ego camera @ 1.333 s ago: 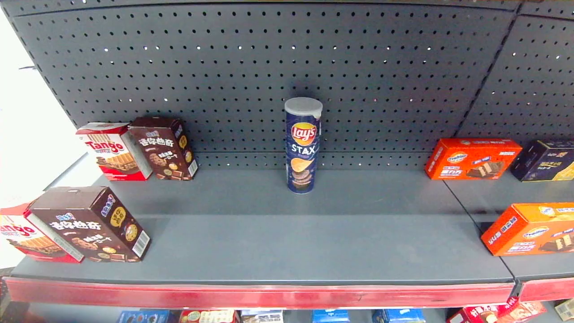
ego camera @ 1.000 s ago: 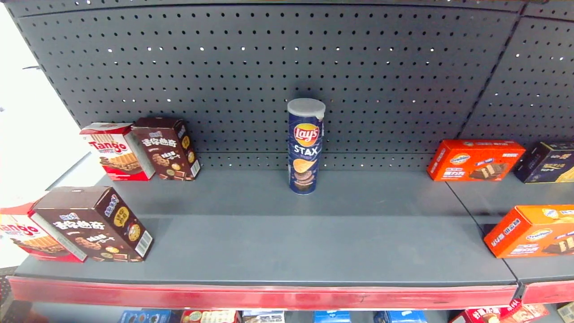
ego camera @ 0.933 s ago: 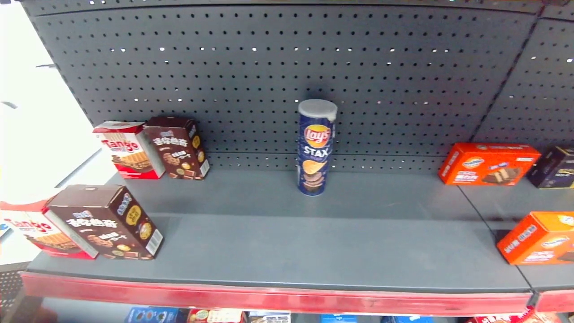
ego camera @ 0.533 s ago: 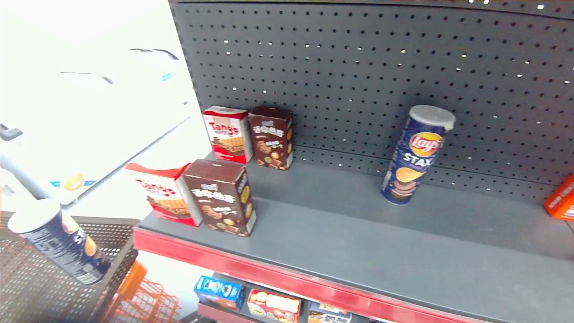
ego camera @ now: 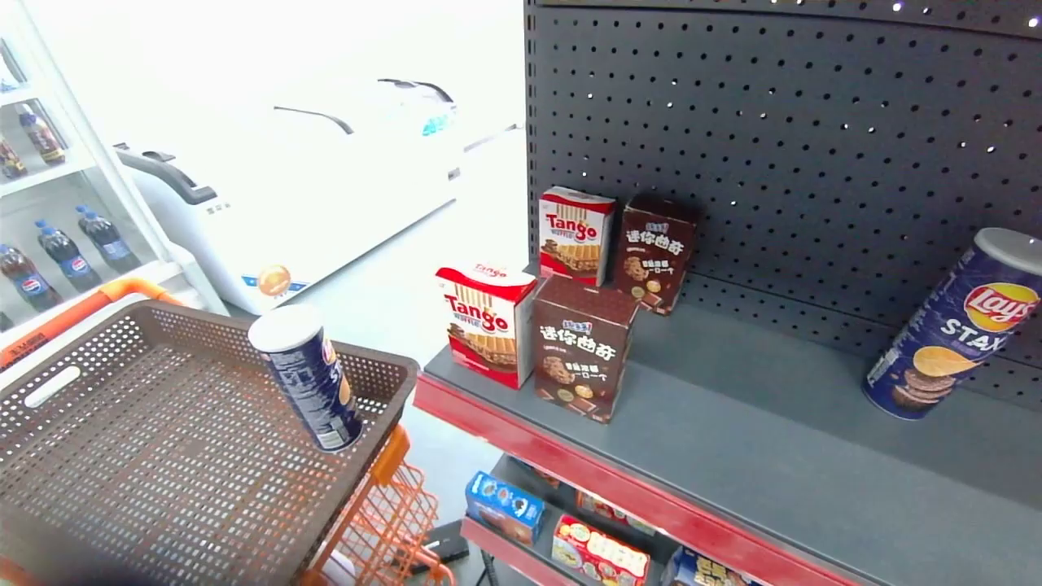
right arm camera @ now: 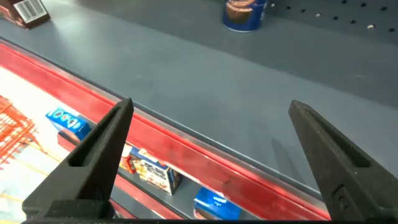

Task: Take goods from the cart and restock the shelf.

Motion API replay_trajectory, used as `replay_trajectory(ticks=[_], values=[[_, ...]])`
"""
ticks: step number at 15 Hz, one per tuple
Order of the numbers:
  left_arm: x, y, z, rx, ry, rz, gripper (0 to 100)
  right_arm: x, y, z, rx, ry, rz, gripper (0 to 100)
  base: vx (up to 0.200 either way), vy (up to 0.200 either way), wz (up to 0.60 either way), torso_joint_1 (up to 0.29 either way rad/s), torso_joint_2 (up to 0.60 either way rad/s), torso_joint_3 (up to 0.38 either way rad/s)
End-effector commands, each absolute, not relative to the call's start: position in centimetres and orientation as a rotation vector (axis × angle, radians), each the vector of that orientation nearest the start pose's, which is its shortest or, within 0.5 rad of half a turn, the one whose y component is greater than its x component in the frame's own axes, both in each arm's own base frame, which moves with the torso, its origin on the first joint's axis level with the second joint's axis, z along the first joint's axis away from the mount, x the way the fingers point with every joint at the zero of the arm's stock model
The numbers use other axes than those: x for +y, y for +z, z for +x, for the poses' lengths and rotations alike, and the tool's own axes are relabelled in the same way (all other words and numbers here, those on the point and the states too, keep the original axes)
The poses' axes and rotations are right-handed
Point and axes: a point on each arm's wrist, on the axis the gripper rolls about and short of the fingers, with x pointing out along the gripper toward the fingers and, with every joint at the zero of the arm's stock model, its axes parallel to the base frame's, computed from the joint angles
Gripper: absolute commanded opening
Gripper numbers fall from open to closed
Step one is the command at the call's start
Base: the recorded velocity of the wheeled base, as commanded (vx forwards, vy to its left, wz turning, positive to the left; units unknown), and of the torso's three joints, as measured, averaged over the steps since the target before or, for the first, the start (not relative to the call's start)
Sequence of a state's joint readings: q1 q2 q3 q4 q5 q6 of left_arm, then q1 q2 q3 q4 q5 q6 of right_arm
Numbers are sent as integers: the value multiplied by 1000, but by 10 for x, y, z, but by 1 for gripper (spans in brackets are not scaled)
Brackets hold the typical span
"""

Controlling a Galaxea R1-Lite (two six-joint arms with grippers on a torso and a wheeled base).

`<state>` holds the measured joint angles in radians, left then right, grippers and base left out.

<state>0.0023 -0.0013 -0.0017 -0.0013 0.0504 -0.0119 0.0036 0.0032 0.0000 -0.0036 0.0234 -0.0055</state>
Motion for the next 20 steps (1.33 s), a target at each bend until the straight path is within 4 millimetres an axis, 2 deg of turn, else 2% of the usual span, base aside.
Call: replay_trajectory(ticks=[1,4,6,7,8,12,15,17,20], values=[[1,76,-23,-2,52,-12,100,0,76,-22,0,28,-6,100,0,0,0,0,0,0],[1,76,-23,-2,60,-11,100,0,76,-22,0,26,-5,100,0,0,0,0,0,0],[1,92,-26,-23,16,20,100,0,76,-22,0,26,-5,100,0,0,0,0,0,0],[0,104,-19,81,-31,44,100,0,76,-22,0,26,-6,100,0,0,0,0,0,0],[0,114,-15,110,-34,42,100,0,76,-22,0,26,-6,100,0,0,0,0,0,0],[0,127,11,256,-36,31,100,0,76,-22,0,26,-5,100,0,0,0,0,0,0],[1,156,47,316,20,-36,100,0,76,-22,0,26,-6,100,0,0,0,0,0,0],[1,161,69,351,-17,-39,100,0,76,-22,0,26,-6,100,0,0,0,0,0,0],[2,162,130,318,-43,46,100,0,76,-22,0,26,-6,100,0,0,0,0,0,0]])
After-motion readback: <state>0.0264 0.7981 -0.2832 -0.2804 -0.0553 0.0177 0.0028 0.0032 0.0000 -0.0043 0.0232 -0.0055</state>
